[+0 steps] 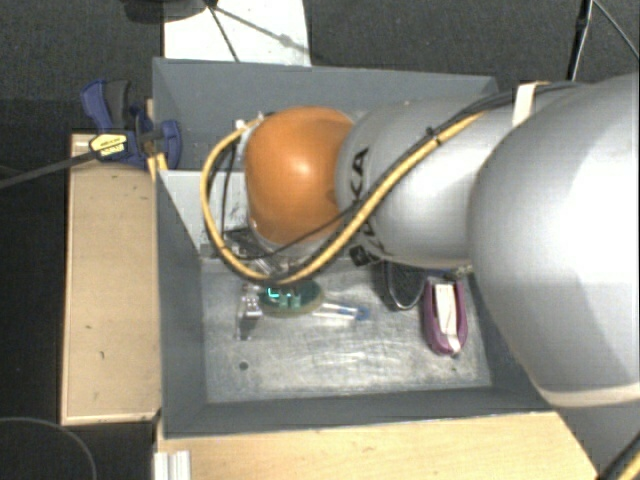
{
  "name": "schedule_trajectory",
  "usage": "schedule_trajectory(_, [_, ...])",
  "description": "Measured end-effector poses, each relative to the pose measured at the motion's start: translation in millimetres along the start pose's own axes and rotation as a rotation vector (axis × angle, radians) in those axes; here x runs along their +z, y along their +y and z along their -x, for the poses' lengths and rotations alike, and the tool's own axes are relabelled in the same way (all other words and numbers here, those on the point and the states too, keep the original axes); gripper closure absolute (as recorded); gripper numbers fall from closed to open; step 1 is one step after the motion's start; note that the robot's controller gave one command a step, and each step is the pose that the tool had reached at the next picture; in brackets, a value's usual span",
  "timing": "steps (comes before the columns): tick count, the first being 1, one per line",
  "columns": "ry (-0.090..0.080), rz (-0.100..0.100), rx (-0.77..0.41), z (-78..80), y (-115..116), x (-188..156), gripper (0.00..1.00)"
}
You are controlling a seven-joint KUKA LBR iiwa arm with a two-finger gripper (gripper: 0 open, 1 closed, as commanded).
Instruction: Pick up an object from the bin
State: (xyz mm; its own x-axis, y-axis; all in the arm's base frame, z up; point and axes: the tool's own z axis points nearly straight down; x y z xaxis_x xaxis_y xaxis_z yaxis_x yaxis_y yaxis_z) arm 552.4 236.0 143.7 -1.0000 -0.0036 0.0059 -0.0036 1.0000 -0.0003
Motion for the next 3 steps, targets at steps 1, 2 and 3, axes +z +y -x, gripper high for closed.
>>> schedule_trajectory(1, [-0.013,0.000,-0.048,29.6,-53,-13,0.00])
schedule_trajectory(2, [-0.012,0.002,-0.217,37.2,-90,53,0.00])
schedule_trajectory(3, [-0.008,0.001,-0.212,36.5,-91,56,1.00])
